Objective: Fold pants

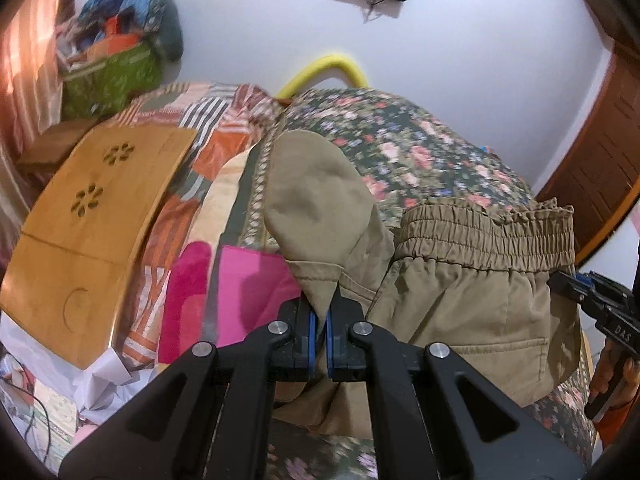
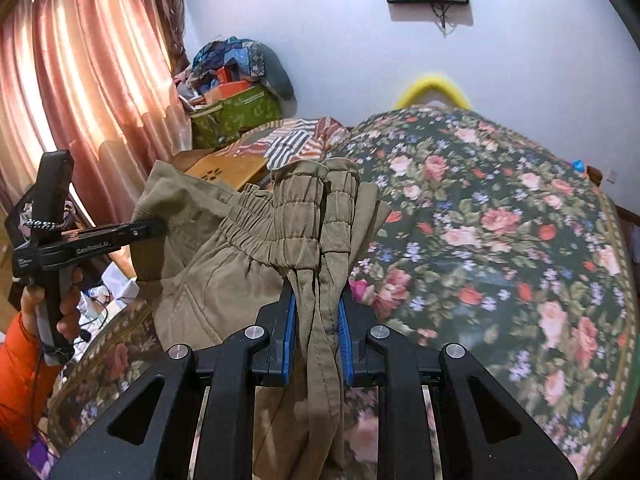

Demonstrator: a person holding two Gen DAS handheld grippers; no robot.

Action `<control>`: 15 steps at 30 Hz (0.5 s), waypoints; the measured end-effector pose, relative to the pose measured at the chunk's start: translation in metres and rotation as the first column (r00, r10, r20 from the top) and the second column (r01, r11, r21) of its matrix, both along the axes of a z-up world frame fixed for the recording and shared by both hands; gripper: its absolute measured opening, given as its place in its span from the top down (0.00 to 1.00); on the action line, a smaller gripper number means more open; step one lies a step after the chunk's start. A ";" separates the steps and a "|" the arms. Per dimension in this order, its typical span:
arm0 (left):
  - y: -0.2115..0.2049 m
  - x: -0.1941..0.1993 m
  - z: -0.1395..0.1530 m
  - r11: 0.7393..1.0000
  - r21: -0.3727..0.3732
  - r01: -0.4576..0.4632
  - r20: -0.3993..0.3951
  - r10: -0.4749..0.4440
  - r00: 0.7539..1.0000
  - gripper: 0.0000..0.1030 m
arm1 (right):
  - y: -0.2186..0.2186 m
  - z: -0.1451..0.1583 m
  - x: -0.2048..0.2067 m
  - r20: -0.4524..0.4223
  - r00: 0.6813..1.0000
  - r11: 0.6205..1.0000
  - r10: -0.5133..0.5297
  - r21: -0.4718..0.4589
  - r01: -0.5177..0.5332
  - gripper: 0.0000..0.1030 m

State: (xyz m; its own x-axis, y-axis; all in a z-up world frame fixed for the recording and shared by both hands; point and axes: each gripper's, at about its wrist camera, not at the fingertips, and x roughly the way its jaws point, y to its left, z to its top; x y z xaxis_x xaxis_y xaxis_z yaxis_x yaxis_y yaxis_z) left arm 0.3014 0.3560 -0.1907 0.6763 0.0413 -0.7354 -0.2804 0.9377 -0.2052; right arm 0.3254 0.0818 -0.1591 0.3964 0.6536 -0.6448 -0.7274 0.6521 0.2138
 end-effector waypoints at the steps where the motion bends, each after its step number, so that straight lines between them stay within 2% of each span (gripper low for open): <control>1: 0.008 0.003 -0.009 1.000 -0.011 -0.010 -0.012 0.009 1.000 0.97 | 0.004 -0.004 0.002 -0.008 1.000 1.000 0.001 -0.003 -0.001 0.84; 4: 0.024 0.011 -0.032 0.999 -0.045 -0.010 -0.045 0.008 0.999 0.97 | 0.019 -0.021 0.012 -0.045 0.999 1.000 0.006 -0.021 -0.007 0.84; 7: 0.036 0.017 -0.051 0.999 -0.046 -0.023 -0.080 0.019 0.997 0.97 | 0.026 -0.040 0.022 -0.076 0.997 0.998 -0.005 -0.059 0.001 0.84; 10: 0.053 0.021 -0.073 0.993 -0.109 -0.043 -0.117 0.030 0.993 0.95 | 0.023 -0.059 0.036 -0.140 0.990 0.997 -0.026 -0.076 0.015 0.83; 13: 0.061 0.023 -0.088 0.987 -0.146 -0.063 -0.150 0.041 0.988 0.88 | 0.019 -0.072 0.043 -0.168 0.985 0.995 -0.037 -0.096 0.021 0.79; 15: 0.063 0.024 -0.093 0.988 -0.135 -0.072 -0.172 0.048 0.984 0.78 | 0.020 -0.074 0.042 -0.167 0.985 0.994 -0.037 -0.112 0.018 0.73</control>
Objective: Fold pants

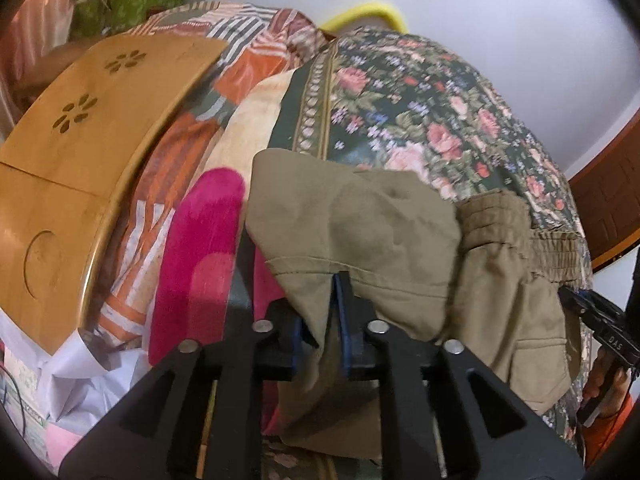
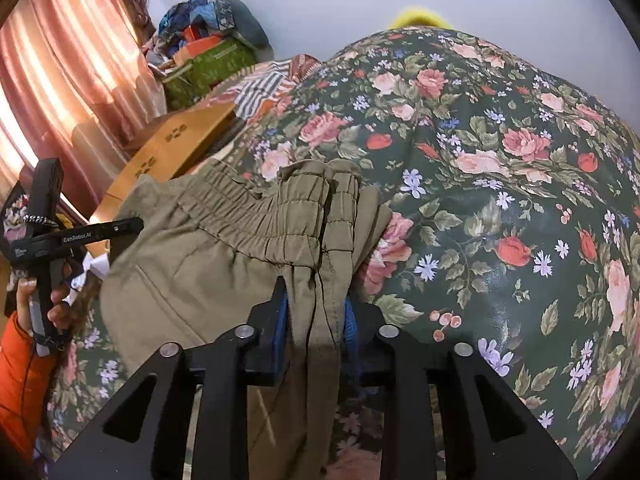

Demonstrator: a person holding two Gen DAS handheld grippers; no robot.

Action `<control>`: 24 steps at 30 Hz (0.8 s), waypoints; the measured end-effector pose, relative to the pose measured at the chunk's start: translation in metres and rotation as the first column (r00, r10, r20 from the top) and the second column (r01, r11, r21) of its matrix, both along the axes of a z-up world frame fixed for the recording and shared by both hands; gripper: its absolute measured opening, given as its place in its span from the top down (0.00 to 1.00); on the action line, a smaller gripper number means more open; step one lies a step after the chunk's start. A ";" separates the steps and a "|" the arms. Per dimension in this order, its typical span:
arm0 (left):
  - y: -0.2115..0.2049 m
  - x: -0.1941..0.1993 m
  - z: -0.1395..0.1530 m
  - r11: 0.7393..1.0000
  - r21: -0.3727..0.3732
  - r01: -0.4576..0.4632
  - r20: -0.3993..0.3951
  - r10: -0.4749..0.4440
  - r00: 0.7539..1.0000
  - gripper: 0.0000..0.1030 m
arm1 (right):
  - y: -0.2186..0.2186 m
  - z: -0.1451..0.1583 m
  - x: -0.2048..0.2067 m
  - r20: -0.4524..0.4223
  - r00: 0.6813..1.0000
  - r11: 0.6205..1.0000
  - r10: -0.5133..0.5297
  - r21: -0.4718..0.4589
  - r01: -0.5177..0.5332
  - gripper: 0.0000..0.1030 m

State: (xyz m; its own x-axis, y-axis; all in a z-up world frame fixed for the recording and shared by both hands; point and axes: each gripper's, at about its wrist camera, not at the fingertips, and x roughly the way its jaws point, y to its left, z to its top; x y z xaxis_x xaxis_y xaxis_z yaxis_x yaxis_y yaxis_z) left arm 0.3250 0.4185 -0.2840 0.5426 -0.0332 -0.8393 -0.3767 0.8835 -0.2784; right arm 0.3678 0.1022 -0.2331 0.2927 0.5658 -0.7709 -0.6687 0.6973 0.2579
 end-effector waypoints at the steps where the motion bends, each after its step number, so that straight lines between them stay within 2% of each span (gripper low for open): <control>1: 0.000 -0.001 0.001 1.000 0.016 -0.007 -0.009 0.007 1.000 0.73 | 0.001 0.000 0.000 0.002 1.000 1.000 0.002 -0.008 -0.002 0.73; 3: -0.001 -0.003 0.003 0.997 0.075 -0.028 -0.029 0.031 0.999 0.56 | 0.002 0.001 -0.004 0.020 1.000 0.999 0.005 -0.036 -0.004 0.72; 5: 0.000 -0.006 0.006 0.991 0.128 -0.044 -0.043 0.050 0.998 0.51 | 0.004 0.002 -0.005 0.041 0.999 0.998 0.008 -0.066 -0.005 0.69; 8: 0.002 -0.015 0.012 0.985 0.162 -0.051 -0.059 0.061 0.996 0.50 | 0.001 0.007 -0.010 0.076 0.997 0.994 0.004 -0.107 0.004 0.63; 10: 0.000 -0.024 0.020 0.973 0.221 -0.063 -0.075 0.081 0.994 0.50 | -0.003 0.014 -0.015 0.103 0.995 0.993 0.005 -0.120 0.008 0.63; 12: -0.004 -0.032 0.029 0.967 0.245 -0.065 -0.072 0.085 0.994 0.51 | -0.010 0.027 -0.022 0.130 0.992 0.993 0.000 -0.120 0.016 0.63; 15: -0.017 -0.050 0.054 0.967 0.247 -0.067 -0.026 0.075 0.997 0.51 | -0.022 0.048 -0.034 0.157 0.988 0.996 -0.005 -0.084 0.018 0.63; 19: -0.053 -0.083 0.102 0.965 0.256 -0.057 0.079 0.038 0.996 0.51 | -0.039 0.086 -0.055 0.195 0.981 1.000 -0.016 0.002 0.016 0.63; 24: -0.106 -0.126 0.167 0.957 0.287 -0.042 0.219 -0.023 0.975 0.51 | -0.068 0.145 -0.097 0.270 0.962 0.993 -0.042 0.115 0.011 0.63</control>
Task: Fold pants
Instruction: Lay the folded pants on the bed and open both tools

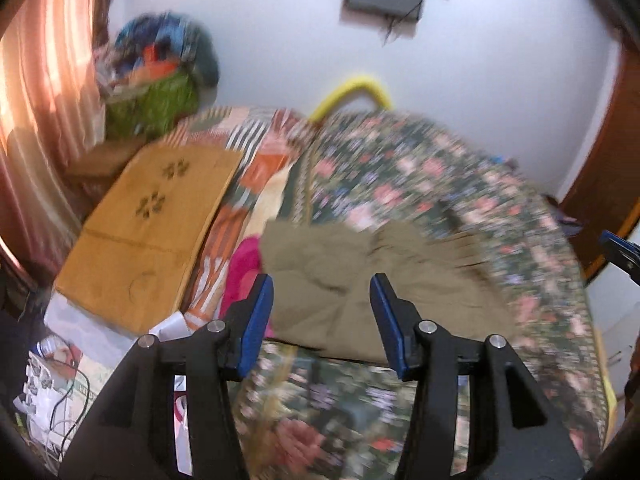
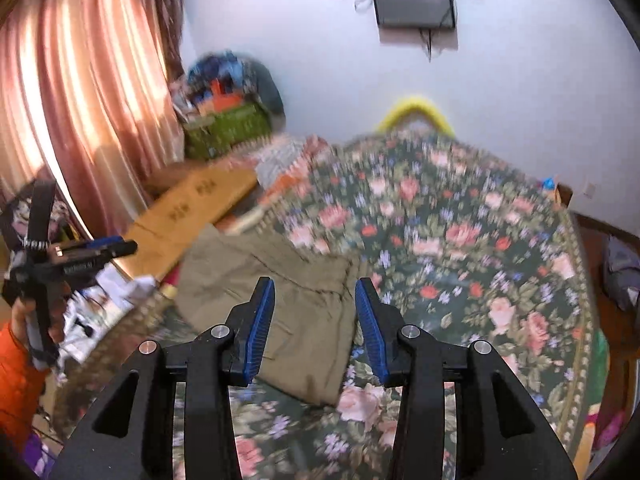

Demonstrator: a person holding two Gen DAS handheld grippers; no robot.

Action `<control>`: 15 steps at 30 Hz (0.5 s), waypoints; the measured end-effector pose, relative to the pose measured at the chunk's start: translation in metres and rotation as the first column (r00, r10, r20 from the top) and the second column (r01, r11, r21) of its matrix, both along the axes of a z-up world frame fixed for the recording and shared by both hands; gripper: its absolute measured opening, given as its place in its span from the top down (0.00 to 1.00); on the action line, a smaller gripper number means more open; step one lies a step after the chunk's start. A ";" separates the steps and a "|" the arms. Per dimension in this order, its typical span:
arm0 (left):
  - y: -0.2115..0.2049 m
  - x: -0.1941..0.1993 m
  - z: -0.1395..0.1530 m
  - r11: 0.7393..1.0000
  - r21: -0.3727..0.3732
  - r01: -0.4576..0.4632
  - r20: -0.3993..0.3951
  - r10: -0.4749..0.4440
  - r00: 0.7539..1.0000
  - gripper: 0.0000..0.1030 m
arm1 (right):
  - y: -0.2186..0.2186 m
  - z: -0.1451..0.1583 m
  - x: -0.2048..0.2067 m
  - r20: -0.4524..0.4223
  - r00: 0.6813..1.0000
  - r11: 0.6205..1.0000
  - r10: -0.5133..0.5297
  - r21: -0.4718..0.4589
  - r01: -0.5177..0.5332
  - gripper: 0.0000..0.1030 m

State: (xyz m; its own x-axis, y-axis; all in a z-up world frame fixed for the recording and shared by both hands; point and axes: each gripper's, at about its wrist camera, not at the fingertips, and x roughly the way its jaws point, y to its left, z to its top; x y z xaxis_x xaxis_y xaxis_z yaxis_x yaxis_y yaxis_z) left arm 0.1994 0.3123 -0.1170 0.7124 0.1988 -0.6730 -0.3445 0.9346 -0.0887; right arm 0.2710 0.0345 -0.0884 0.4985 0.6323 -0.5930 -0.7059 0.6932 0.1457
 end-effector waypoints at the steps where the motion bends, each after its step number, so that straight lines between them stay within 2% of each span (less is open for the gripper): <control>1: -0.012 -0.009 0.014 1.000 0.017 0.010 0.032 -0.010 0.999 0.51 | -0.007 0.014 -0.012 0.026 1.000 1.000 -0.001 0.024 0.000 0.63; 5: -0.056 -0.051 0.068 0.997 0.063 0.034 0.165 -0.044 0.985 0.51 | -0.028 0.053 -0.050 0.108 0.994 0.996 -0.004 0.088 -0.006 0.62; 9: -0.095 -0.096 0.105 0.993 0.106 0.045 0.259 -0.071 0.963 0.50 | -0.049 0.085 -0.095 0.198 0.980 0.988 -0.008 0.151 -0.022 0.55; 15: -0.134 -0.156 0.131 0.991 0.123 0.060 0.365 -0.102 0.925 0.50 | -0.064 0.108 -0.152 0.296 0.955 0.977 0.000 0.203 -0.063 0.50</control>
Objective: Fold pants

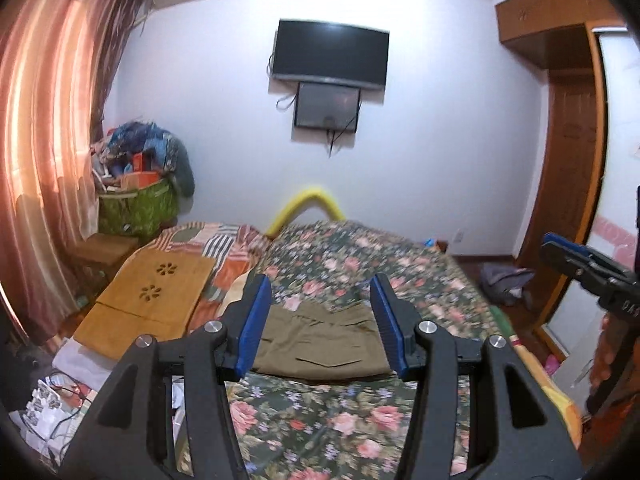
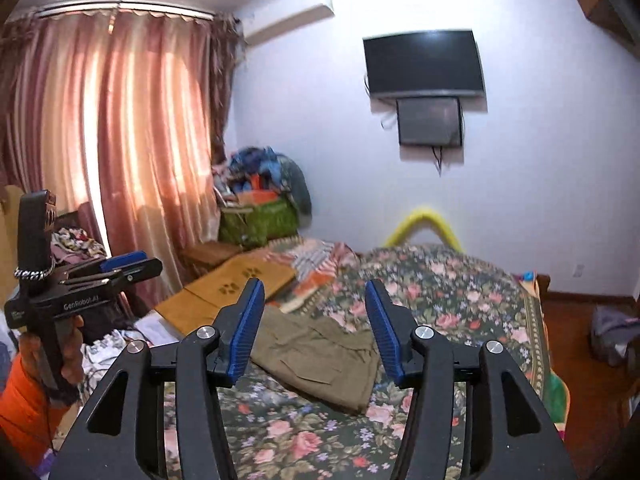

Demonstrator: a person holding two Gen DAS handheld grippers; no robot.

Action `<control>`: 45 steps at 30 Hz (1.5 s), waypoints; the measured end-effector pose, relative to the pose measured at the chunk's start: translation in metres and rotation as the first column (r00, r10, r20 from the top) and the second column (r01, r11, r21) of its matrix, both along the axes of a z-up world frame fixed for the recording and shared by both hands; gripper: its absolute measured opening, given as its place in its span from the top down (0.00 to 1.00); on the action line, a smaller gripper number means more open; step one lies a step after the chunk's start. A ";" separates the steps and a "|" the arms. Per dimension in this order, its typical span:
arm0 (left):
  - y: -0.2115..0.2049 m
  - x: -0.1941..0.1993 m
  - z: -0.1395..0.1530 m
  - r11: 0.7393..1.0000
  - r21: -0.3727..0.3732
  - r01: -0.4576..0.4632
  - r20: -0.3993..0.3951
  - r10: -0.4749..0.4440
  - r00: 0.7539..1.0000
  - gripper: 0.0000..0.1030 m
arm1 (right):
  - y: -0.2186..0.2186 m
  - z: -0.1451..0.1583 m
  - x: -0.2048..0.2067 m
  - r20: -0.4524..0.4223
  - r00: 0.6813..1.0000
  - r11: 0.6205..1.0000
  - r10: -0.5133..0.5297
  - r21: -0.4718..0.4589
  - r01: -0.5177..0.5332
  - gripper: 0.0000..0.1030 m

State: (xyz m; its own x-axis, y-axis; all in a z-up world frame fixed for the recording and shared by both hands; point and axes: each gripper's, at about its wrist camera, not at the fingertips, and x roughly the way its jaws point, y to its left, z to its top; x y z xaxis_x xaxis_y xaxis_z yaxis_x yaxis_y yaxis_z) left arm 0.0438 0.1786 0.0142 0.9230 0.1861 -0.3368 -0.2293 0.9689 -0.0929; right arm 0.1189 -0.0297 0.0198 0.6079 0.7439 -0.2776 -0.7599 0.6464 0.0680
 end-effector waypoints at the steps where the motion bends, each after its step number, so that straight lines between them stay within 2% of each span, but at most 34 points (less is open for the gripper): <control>1: -0.006 -0.011 0.003 1.000 -0.007 0.008 0.018 -0.008 1.000 0.50 | -0.002 0.001 -0.009 0.011 1.000 1.000 0.003 0.011 -0.003 0.49; 5: -0.021 -0.043 0.010 1.000 0.001 0.015 0.069 -0.015 0.998 0.50 | -0.007 -0.001 -0.032 0.042 0.999 0.999 -0.004 0.038 0.002 0.41; 8: -0.033 -0.061 0.013 0.999 0.034 0.001 0.103 -0.005 0.995 0.36 | -0.007 -0.003 -0.044 0.055 0.998 0.999 -0.009 0.050 0.006 0.37; 13: -0.044 -0.081 0.012 0.999 0.049 -0.011 0.132 0.005 0.991 0.21 | -0.010 -0.004 -0.057 0.060 0.998 0.997 -0.024 0.073 0.020 0.23; 16: -0.048 -0.088 0.010 0.999 0.050 -0.023 0.136 0.016 0.991 0.09 | -0.014 -0.005 -0.064 0.060 0.997 0.995 -0.042 0.088 0.036 0.13; 18: -0.049 -0.091 0.008 0.998 0.048 -0.033 0.141 0.026 0.990 0.02 | -0.016 -0.005 -0.068 0.059 0.997 0.994 -0.056 0.097 0.050 0.05; 21: -0.052 -0.097 0.007 0.999 0.042 -0.030 0.143 0.024 0.989 0.00 | -0.017 -0.004 -0.073 0.076 0.995 0.993 -0.071 0.100 0.063 0.01; 45: -0.055 -0.091 -0.006 0.998 0.056 -0.027 0.117 0.021 0.993 0.00 | -0.015 -0.008 -0.085 0.097 0.992 0.994 -0.082 0.079 0.075 0.01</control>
State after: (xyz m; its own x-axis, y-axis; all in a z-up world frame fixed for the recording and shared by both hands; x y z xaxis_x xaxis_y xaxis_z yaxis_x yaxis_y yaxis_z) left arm -0.0468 0.1238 0.0079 0.9503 0.2246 -0.2156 -0.2434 0.9678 -0.0645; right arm 0.0334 -0.0444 0.0120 0.6873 0.7090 -0.1575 -0.7123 0.7005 0.0448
